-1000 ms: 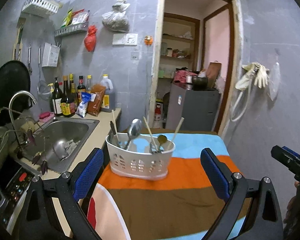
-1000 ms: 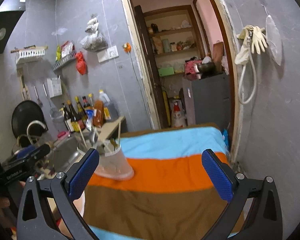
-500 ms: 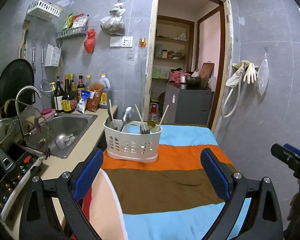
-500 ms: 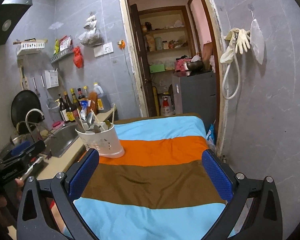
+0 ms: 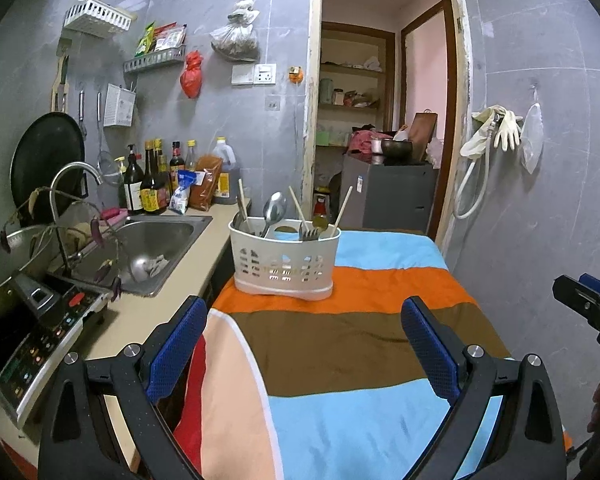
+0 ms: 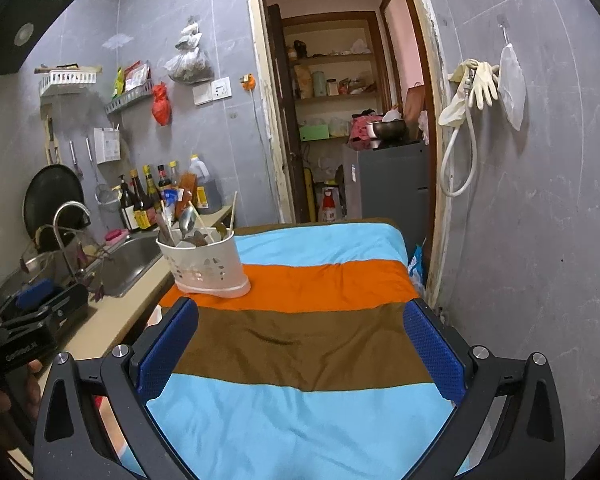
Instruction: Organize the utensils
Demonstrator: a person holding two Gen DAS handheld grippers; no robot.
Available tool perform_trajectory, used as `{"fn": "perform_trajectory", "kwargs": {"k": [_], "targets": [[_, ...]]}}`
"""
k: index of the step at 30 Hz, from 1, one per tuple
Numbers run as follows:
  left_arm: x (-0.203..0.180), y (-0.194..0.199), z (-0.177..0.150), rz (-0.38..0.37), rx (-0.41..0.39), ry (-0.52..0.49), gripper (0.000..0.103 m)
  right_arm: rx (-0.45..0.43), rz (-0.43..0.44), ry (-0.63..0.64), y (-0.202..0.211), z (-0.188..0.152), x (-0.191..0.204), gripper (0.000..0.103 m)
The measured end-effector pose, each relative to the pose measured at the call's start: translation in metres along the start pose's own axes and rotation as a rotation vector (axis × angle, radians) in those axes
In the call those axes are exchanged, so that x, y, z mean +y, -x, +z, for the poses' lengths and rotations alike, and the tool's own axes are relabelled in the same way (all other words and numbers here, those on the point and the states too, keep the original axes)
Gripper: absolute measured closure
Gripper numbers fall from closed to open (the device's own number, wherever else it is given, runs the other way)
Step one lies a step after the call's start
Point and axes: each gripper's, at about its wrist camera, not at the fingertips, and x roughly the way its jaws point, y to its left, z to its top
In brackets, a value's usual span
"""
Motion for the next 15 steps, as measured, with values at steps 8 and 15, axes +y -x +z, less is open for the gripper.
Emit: {"fn": "perform_trajectory", "kwargs": {"k": [8,15], "targets": [[0.009,0.004,-0.007,0.042,-0.002,0.011,0.008,-0.003,-0.033,0.031,0.0,-0.006,0.008,0.0],[0.012,0.005,-0.009,0.043,0.0,0.001,0.008,-0.008,-0.069,0.065,-0.002,-0.008,0.013,0.0]]}}
